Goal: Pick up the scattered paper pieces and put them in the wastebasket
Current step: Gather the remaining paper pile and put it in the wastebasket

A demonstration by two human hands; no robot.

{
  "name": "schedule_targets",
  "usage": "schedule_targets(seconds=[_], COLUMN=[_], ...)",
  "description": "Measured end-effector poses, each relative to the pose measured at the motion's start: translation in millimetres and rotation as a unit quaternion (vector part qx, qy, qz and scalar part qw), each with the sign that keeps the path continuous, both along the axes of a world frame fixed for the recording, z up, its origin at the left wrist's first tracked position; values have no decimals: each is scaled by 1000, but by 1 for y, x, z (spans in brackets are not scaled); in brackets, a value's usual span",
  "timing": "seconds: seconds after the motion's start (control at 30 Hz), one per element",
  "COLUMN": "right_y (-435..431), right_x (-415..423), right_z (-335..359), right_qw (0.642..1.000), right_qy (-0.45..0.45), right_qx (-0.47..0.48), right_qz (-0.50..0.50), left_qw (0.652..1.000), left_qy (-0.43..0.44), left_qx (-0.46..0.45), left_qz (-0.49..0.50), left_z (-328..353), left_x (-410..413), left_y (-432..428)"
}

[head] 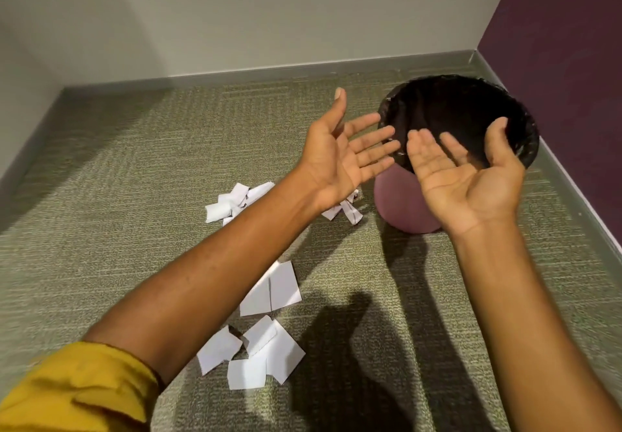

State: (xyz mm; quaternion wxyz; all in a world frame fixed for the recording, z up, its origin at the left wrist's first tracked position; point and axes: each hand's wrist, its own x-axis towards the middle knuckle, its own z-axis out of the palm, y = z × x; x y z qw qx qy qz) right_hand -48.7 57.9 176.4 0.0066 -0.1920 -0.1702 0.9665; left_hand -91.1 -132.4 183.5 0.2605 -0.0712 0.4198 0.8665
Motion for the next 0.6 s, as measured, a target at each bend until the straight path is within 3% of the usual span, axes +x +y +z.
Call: schedule_targets(seconds=[0.13,0.27,0.4,0.53,0.6], right_y=[-23,-60,-95,-131,-144], right_x=[13,26,38,54,63], right_z=[-13,-51,-107,-158,-182], right_qw=[996,981,943,857,798], right_qy=[9,-5,-10,-39,-22], right_qx=[58,108,198,372,456], right_qz=[63,160,268,354,392], left_qw=[995,957,850,655,605], left_qy=[10,12,60,105,112], left_qx=[-89,-286,-516,-730,-767], left_qz=[-31,-55,-85,-163,-181], left_z=[-25,-69,-135,-183,-193], left_x=[16,44,74,105,120], left_y=[-42,-87,-141,-182,-190])
